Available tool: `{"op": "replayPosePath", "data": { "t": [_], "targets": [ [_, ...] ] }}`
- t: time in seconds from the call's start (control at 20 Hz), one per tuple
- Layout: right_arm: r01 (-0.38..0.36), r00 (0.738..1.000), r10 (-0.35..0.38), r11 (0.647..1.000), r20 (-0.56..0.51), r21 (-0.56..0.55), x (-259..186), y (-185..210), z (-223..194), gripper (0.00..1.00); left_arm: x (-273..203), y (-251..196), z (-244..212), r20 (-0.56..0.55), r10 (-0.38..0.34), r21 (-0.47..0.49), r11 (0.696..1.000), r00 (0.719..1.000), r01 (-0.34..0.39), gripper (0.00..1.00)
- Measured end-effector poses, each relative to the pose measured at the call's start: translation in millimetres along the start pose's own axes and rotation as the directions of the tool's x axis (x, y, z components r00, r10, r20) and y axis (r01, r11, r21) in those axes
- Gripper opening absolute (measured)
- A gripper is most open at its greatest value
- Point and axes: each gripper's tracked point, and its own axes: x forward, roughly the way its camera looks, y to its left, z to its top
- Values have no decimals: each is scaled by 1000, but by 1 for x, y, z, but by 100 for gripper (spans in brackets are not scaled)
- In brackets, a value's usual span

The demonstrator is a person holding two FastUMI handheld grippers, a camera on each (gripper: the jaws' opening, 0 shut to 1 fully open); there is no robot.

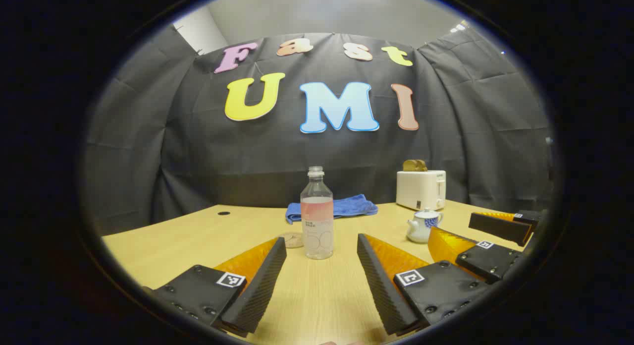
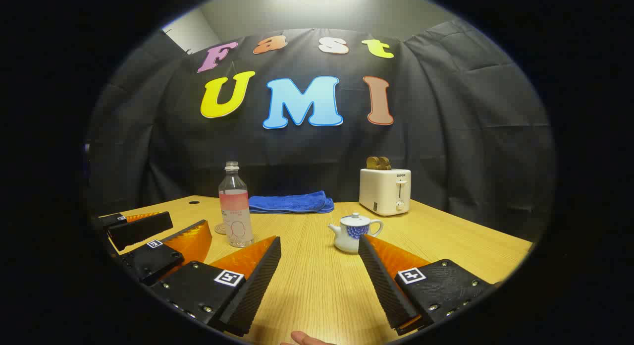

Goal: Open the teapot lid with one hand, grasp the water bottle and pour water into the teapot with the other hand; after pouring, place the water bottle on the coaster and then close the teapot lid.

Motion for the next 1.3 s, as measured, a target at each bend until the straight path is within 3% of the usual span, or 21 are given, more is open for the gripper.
{"op": "replayPosePath", "data": {
  "t": [0.75,0.9,1.3],
  "targets": [
    [-2,1000,2,1000,-17,16,12,-6,3,97,5,-3,1,-15,-21,16,1000,1000,21,99],
    [45,999,-46,998,8,48,39,-40,15,97,20,-4,16,5,-31,-14,999,1000,31,100],
    [62,998,-62,998,-28,6,111,-62,22,97,36,5,12,-33,-24,-41,999,999,23,99]
  ]
}}
